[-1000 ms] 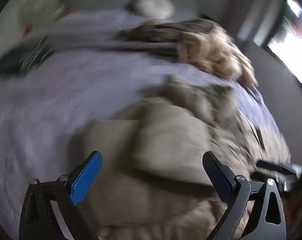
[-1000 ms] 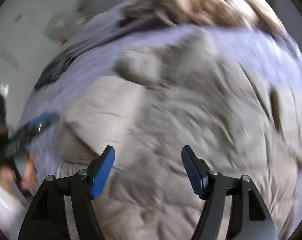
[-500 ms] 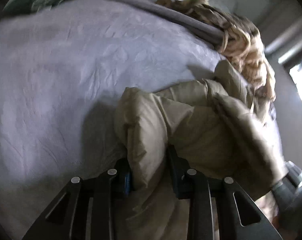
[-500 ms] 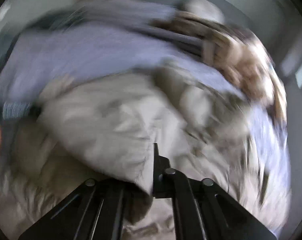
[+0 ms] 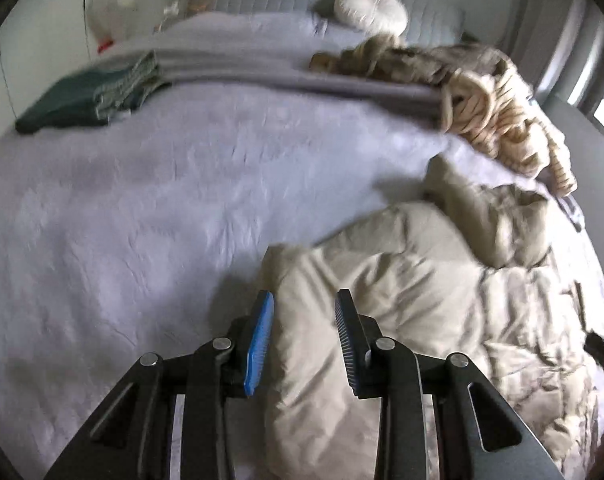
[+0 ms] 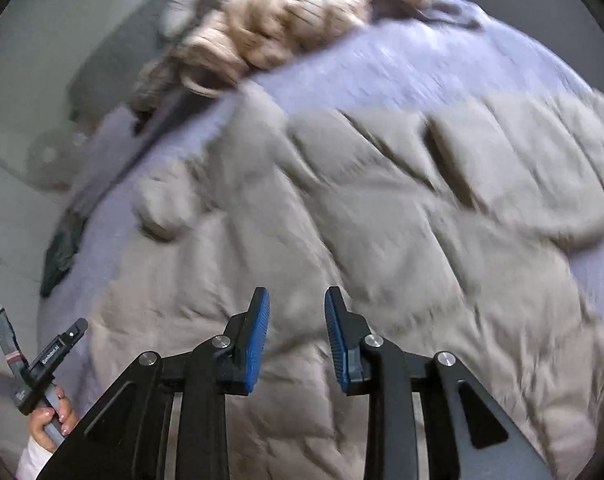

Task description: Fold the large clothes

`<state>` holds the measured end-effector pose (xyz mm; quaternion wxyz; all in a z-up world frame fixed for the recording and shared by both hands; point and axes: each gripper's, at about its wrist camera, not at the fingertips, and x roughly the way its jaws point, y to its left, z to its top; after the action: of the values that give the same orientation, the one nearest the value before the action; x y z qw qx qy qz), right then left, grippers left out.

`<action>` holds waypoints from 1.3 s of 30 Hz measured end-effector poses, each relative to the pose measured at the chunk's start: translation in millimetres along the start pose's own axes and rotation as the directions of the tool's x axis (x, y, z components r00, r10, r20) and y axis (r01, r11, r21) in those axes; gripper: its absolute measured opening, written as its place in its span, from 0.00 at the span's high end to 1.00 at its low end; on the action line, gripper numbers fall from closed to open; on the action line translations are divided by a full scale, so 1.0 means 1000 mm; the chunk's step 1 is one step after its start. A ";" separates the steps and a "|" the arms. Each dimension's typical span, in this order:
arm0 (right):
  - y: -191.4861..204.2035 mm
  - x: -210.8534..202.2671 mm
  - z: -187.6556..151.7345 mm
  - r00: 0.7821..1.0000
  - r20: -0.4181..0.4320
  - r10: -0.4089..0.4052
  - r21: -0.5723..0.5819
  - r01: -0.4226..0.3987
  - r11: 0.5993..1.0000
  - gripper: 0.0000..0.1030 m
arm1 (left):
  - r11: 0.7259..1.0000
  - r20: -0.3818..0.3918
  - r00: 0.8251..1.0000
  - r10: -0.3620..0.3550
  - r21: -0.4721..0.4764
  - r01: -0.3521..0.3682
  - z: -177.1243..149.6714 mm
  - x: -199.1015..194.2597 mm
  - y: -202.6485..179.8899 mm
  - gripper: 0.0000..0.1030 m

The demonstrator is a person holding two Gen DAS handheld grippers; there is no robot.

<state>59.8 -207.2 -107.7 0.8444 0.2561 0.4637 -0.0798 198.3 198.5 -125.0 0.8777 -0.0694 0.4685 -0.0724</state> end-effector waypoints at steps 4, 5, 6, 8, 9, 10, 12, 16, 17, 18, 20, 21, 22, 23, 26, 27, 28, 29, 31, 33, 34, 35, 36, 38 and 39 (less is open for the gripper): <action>0.028 0.027 0.014 1.000 -0.004 -0.029 -0.154 0.028 0.988 0.69 | 0.999 -0.053 0.998 0.022 0.034 -0.020 -0.010 0.011 -0.012 0.67; 0.028 0.039 0.014 0.998 -0.035 -0.046 -0.155 0.040 0.987 0.69 | 0.998 -0.078 0.996 0.041 0.040 -0.038 -0.017 0.021 -0.014 0.67; 0.026 0.052 0.012 0.995 -0.080 -0.068 -0.147 0.056 0.988 0.69 | 0.997 -0.093 0.994 0.058 0.046 -0.054 -0.022 0.029 -0.017 0.67; 0.016 0.074 -0.003 0.979 -0.168 -0.114 -0.125 0.093 0.988 0.76 | 0.994 -0.122 0.988 0.097 0.058 -0.091 -0.035 0.050 -0.017 0.67; 0.013 0.077 -0.008 0.979 -0.170 -0.113 -0.129 0.092 0.987 0.76 | 0.994 -0.125 0.988 0.096 0.057 -0.090 -0.038 0.056 -0.017 0.67; 0.013 0.075 -0.011 0.981 -0.158 -0.110 -0.145 0.087 0.986 0.76 | 0.994 -0.123 0.988 0.098 0.052 -0.093 -0.040 0.062 -0.016 0.67; 0.015 0.069 -0.018 0.983 -0.141 -0.117 -0.192 0.088 0.977 0.76 | 0.994 -0.124 0.987 0.102 0.041 -0.098 -0.037 0.068 -0.014 0.67; 0.014 0.078 -0.013 0.987 -0.121 -0.108 -0.238 0.077 0.968 0.76 | 0.993 -0.128 0.985 0.114 0.051 -0.108 -0.031 0.076 -0.011 0.66; 0.012 0.081 -0.009 0.988 -0.122 -0.094 -0.223 0.065 0.973 0.76 | 0.992 -0.126 0.985 0.117 0.056 -0.111 -0.031 0.075 -0.012 0.66; 0.009 0.082 -0.005 0.987 -0.137 -0.078 -0.194 0.051 0.980 0.76 | 0.991 -0.125 0.985 0.122 0.060 -0.116 -0.032 0.075 -0.012 0.66; 0.004 0.077 -0.001 0.986 -0.158 -0.047 -0.148 0.024 0.989 0.76 | 0.988 -0.132 0.980 0.146 0.064 -0.139 -0.033 0.066 -0.017 0.66; 0.000 0.072 0.000 0.985 -0.170 -0.030 -0.128 0.008 0.992 0.75 | 0.986 -0.133 0.978 0.159 0.065 -0.151 -0.031 0.059 -0.020 0.66; -0.006 0.066 -0.001 0.984 -0.178 0.001 -0.102 -0.020 0.995 0.73 | 0.986 -0.128 0.978 0.162 0.069 -0.154 -0.033 0.050 -0.025 0.66; -0.013 0.058 -0.002 0.983 -0.180 0.027 -0.081 -0.042 0.996 0.73 | 0.986 -0.119 0.980 0.160 0.075 -0.152 -0.033 0.041 -0.031 0.66; -0.037 0.033 -0.005 0.984 -0.166 0.062 -0.024 -0.066 0.998 0.49 | 0.984 -0.091 0.986 0.137 0.124 -0.125 -0.037 0.014 -0.054 0.66; -0.048 0.023 -0.006 0.984 -0.157 0.078 0.003 -0.078 0.997 0.49 | 0.983 -0.090 0.987 0.133 0.142 -0.119 -0.039 0.008 -0.061 0.66; -0.059 0.012 -0.009 0.984 -0.152 0.089 0.035 -0.085 0.996 0.49 | 0.979 -0.092 0.988 0.125 0.174 -0.108 -0.044 0.001 -0.075 0.66; -0.071 0.005 -0.009 0.985 -0.147 0.091 0.062 -0.083 0.995 0.49 | 0.976 -0.096 0.988 0.119 0.197 -0.098 -0.046 -0.003 -0.085 0.66; -0.094 -0.008 -0.010 0.987 -0.136 0.085 0.113 -0.070 0.991 0.49 | 0.967 -0.108 0.988 0.110 0.240 -0.081 -0.052 -0.008 -0.108 0.66; -0.123 -0.022 -0.012 0.989 -0.126 0.070 0.165 -0.049 0.985 0.47 | 0.965 -0.123 0.989 0.086 0.256 -0.053 -0.058 -0.011 -0.130 0.66; -0.132 -0.027 -0.009 0.991 -0.120 0.053 0.179 -0.031 0.983 0.46 | 0.968 -0.134 0.989 0.066 0.248 -0.031 -0.062 -0.013 -0.141 0.66; -0.144 -0.034 -0.009 0.993 -0.113 0.037 0.190 -0.015 0.982 0.45 | 0.971 -0.147 0.988 0.046 0.239 -0.010 -0.065 -0.014 -0.151 0.66; -0.157 -0.041 -0.009 0.994 -0.107 0.022 0.205 0.001 0.979 0.44 | 0.972 -0.159 0.987 0.029 0.234 0.009 -0.067 -0.014 -0.162 0.41; -0.185 -0.054 -0.009 0.995 -0.096 0.007 0.249 0.017 0.968 0.40 | 0.971 -0.134 0.990 0.032 0.241 0.001 -0.072 -0.018 -0.184 0.00; -0.199 -0.060 -0.008 0.996 -0.091 0.003 0.273 0.022 0.962 0.40 | 0.966 -0.088 0.996 0.034 0.257 -0.010 -0.075 -0.024 -0.198 0.00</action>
<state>-53.8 -379.3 -133.3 0.7787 0.3712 0.4873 -0.1356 110.7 5.0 -109.3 0.8577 0.0532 0.4957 -0.1257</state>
